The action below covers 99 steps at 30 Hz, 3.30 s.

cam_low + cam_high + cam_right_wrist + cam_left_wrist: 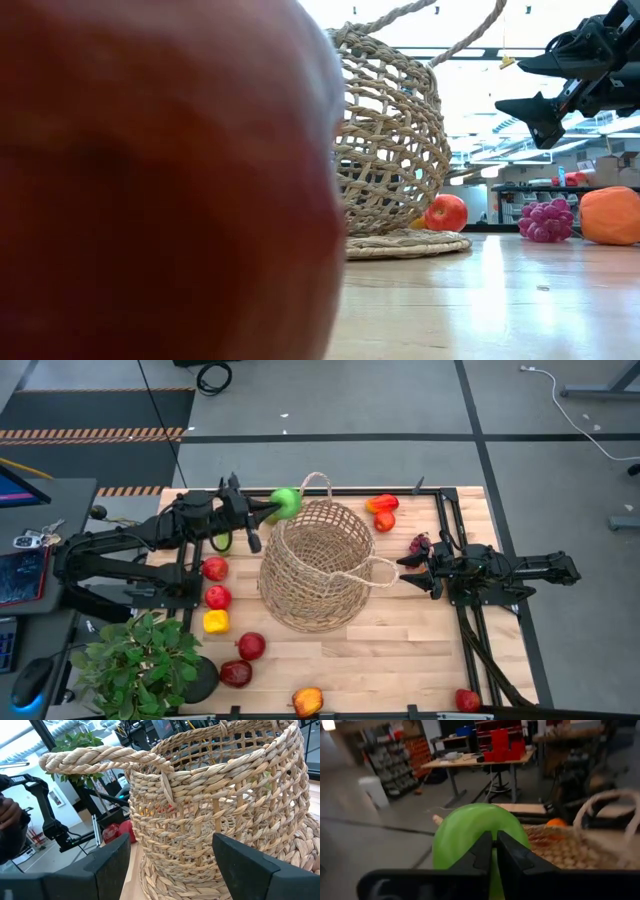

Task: Build produce basket
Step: Put the green apple into the basket

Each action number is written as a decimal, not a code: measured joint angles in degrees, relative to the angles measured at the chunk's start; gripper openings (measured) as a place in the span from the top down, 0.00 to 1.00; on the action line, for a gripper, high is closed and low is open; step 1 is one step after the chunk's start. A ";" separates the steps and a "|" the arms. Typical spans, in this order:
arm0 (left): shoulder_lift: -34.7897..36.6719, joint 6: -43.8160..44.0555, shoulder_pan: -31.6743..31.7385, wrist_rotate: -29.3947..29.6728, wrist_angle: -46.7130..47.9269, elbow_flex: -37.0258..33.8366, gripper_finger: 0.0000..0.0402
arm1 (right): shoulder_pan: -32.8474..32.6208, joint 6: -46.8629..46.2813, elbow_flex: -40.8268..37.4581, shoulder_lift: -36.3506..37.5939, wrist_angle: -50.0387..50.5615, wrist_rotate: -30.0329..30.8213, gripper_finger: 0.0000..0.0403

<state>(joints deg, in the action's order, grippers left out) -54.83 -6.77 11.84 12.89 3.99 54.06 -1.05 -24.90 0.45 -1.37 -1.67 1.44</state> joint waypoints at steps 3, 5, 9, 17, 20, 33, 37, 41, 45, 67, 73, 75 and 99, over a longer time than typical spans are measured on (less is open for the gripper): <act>0.00 6.64 0.00 0.06 -0.12 0.00 0.91 | -0.01 -0.01 0.00 -0.02 0.00 -0.01 0.29; 0.00 10.65 0.00 0.06 -0.53 0.00 0.90 | 0.01 -0.01 -0.02 -0.02 0.00 -0.01 0.29; 0.00 18.34 0.00 0.02 -1.46 0.00 0.91 | 0.01 -0.01 0.00 -0.02 0.00 0.01 0.29; -0.15 23.11 0.00 0.07 -5.03 0.00 0.94 | 0.00 -0.01 -0.01 -0.02 0.00 0.01 0.29; -1.46 23.13 -0.05 0.07 -6.87 0.00 0.94 | -0.01 -0.01 0.00 0.00 0.01 -0.01 0.29; -14.03 24.27 -1.22 -5.45 -14.23 2.89 0.95 | 0.01 -0.01 -0.01 0.00 0.00 0.01 0.29; -18.73 24.21 -1.44 -8.09 -11.70 7.98 0.95 | 0.01 -0.01 -0.01 0.00 0.00 0.01 0.29; -23.66 22.71 -1.83 -8.49 -7.00 13.71 0.94 | 0.00 -0.01 0.00 -0.01 0.00 0.01 0.29; -28.76 20.47 -2.10 -8.63 -1.77 20.03 0.94 | 0.01 -0.01 -0.01 -0.01 0.00 0.01 0.29; -45.31 12.29 -2.34 -8.65 14.95 31.06 0.94 | 0.01 -0.01 0.00 -0.01 0.01 0.01 0.29; -48.30 7.73 -2.34 -8.41 17.82 31.08 0.93 | 0.00 0.00 0.00 -0.02 -0.02 -0.01 0.29; -49.34 7.35 -2.34 -7.70 18.91 31.08 0.94 | 0.01 -0.01 0.00 0.00 0.00 0.01 0.29; -54.36 11.46 -2.74 -4.98 27.10 31.06 0.80 | 0.01 -0.01 -0.01 -0.07 -0.42 -0.01 0.29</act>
<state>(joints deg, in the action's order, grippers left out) -109.19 4.69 9.10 7.90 31.08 85.12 -1.04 -24.91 0.44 -1.43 -2.09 1.43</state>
